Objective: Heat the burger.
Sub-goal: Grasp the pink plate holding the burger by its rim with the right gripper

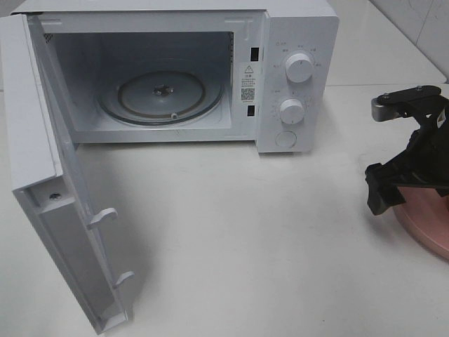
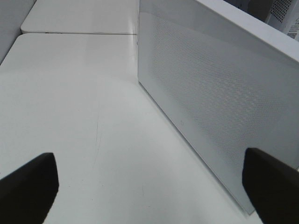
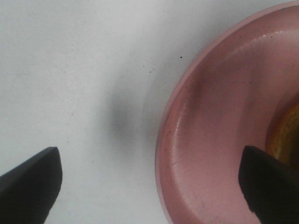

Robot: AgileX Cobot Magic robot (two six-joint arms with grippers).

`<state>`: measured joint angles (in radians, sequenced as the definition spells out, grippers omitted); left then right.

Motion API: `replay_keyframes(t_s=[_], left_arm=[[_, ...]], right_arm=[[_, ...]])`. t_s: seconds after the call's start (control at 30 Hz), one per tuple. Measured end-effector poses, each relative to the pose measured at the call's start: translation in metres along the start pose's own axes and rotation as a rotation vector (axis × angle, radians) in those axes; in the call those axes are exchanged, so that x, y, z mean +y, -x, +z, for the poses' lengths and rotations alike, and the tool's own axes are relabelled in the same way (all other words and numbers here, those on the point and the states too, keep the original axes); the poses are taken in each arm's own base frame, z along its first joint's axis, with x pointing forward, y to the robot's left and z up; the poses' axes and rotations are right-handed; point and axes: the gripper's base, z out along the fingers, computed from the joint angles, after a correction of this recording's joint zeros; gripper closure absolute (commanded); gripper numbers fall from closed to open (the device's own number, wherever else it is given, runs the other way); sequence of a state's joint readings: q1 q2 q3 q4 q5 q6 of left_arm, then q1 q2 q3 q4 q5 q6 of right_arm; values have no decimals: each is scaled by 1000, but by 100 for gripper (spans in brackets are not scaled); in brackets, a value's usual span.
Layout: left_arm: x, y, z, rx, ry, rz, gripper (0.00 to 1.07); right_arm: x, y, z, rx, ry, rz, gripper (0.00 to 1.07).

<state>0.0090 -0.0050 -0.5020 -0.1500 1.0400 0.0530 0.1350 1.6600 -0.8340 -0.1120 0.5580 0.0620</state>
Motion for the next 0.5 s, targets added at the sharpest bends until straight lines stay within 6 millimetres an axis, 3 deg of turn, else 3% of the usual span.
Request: replay_keyframes(t_s=[0.5], left_arm=[[0, 0, 0, 0, 0, 0, 7]], right_arm=[[0, 3, 37, 88, -23, -2, 16]])
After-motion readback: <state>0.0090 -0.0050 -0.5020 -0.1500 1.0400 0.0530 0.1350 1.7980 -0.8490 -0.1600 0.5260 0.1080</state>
